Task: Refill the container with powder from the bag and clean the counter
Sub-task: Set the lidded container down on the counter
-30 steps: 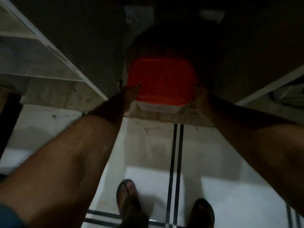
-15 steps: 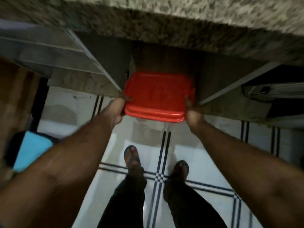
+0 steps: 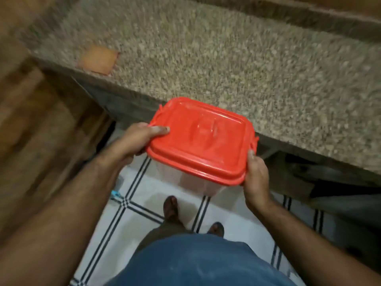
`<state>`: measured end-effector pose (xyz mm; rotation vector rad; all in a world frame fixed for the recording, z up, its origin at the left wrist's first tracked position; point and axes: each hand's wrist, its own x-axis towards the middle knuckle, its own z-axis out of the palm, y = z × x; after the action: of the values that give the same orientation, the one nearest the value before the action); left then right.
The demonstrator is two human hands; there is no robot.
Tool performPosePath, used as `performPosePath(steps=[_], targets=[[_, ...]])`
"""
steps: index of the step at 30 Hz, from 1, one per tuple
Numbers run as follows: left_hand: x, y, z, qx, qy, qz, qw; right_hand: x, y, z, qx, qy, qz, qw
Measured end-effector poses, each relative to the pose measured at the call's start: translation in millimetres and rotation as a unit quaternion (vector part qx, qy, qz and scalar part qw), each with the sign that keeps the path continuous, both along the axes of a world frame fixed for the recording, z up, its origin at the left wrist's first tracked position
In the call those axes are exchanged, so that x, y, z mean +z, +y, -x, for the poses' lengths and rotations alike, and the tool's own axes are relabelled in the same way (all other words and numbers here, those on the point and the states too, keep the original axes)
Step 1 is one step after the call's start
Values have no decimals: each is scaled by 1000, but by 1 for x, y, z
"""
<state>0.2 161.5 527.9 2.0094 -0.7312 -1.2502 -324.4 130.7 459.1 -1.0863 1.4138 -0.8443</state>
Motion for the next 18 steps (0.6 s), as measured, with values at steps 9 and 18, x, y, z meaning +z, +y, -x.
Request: performPosePath(steps=[9, 18], targets=[[96, -83, -26, 23, -121, 140, 982, 104, -93, -29, -71, -58, 141, 986], [89, -238, -43, 9, -136, 169, 976, 112, -253, -52, -103, -46, 122, 986]])
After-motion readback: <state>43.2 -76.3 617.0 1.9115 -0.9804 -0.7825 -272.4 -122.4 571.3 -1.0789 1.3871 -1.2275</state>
